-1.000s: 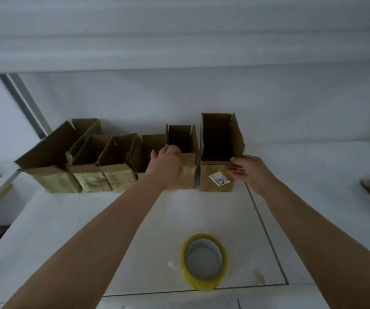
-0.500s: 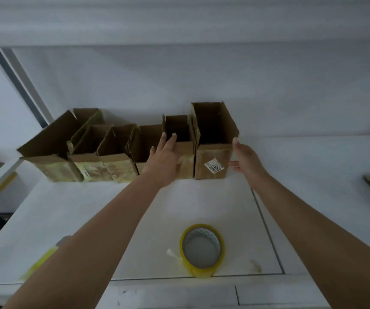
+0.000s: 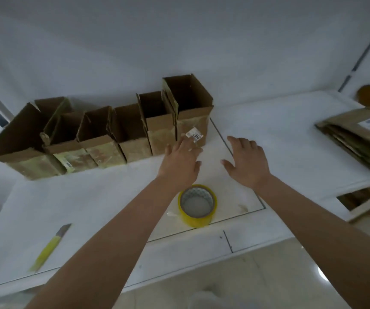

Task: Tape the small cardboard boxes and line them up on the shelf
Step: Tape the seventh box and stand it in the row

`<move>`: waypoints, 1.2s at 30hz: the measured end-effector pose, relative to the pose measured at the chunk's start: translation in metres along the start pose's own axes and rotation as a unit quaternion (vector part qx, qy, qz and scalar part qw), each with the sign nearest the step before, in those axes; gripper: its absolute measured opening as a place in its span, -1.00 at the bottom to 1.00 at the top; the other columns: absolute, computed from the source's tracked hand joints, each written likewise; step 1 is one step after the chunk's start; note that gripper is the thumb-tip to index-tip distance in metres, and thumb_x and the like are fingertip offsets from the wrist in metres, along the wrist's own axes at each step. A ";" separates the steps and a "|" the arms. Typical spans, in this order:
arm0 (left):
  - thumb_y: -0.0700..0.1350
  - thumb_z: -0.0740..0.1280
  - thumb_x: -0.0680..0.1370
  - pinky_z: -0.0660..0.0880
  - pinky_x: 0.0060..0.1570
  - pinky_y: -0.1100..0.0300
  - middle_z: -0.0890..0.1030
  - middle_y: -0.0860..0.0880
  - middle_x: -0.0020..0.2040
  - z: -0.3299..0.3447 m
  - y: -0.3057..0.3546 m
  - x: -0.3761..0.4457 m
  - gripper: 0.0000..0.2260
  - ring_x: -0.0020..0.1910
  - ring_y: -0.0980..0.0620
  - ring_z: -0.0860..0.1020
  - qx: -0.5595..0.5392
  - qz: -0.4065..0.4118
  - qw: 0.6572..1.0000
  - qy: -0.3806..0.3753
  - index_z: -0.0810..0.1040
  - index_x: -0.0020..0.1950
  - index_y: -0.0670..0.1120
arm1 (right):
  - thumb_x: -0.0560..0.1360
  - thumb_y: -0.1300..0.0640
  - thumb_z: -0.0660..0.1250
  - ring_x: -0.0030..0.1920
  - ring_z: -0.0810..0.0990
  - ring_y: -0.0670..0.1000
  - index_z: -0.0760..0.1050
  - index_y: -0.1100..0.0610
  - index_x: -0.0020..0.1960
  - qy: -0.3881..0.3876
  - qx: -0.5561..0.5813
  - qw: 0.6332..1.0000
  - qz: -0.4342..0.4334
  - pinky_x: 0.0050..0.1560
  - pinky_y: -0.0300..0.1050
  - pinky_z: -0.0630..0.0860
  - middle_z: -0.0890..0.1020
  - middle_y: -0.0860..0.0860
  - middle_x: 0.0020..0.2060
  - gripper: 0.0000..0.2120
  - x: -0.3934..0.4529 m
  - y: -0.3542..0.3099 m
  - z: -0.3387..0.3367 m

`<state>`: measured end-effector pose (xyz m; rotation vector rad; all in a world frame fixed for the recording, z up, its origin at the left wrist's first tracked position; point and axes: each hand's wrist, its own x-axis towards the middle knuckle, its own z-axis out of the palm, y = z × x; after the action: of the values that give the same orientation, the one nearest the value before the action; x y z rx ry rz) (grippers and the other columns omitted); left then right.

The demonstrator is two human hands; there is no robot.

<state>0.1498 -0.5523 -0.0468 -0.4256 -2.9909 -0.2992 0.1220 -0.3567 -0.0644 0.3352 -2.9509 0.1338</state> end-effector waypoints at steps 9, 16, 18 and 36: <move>-0.01 0.16 0.65 0.08 0.47 -0.15 0.15 -0.07 0.57 0.017 0.069 0.017 -0.59 0.57 -0.09 0.01 0.001 0.108 0.994 -0.013 0.30 0.51 -0.02 | 0.55 -0.08 0.26 0.31 0.39 0.21 0.18 0.11 0.51 0.004 -0.032 0.996 0.077 0.30 0.05 0.30 0.43 0.16 0.34 -0.38 -0.055 0.063 -0.010; -0.02 0.15 0.66 0.00 0.49 -0.14 0.13 -0.06 0.58 0.037 0.127 0.058 -0.59 0.58 -0.05 -0.03 -0.033 0.137 0.990 -0.029 0.29 0.52 -0.02 | 0.56 -0.07 0.26 0.31 0.40 0.20 0.19 0.11 0.50 0.006 -0.034 0.989 0.145 0.31 0.06 0.32 0.44 0.15 0.34 -0.41 -0.068 0.143 -0.015; -0.02 0.15 0.66 -0.02 0.49 -0.14 0.12 -0.06 0.59 0.048 0.153 0.075 -0.58 0.58 -0.05 -0.04 -0.031 0.142 0.989 -0.040 0.27 0.53 -0.02 | 0.56 -0.07 0.25 0.32 0.39 0.20 0.19 0.10 0.50 0.007 -0.035 0.988 0.152 0.32 0.07 0.32 0.43 0.14 0.35 -0.41 -0.070 0.173 -0.015; -0.03 0.19 0.65 0.15 0.44 -0.16 0.19 -0.10 0.53 0.130 0.412 0.224 -0.54 0.54 -0.09 0.08 -0.019 0.149 0.985 -0.089 0.21 0.53 -0.08 | 0.61 -0.02 0.19 0.37 0.34 0.23 0.26 0.16 0.47 0.024 0.068 0.955 0.288 0.33 0.13 0.30 0.42 0.18 0.36 -0.51 -0.080 0.482 -0.029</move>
<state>0.0435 -0.0777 -0.0700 -0.9371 -3.0326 -0.3032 0.0931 0.1317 -0.0836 -0.5158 -2.8996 0.4088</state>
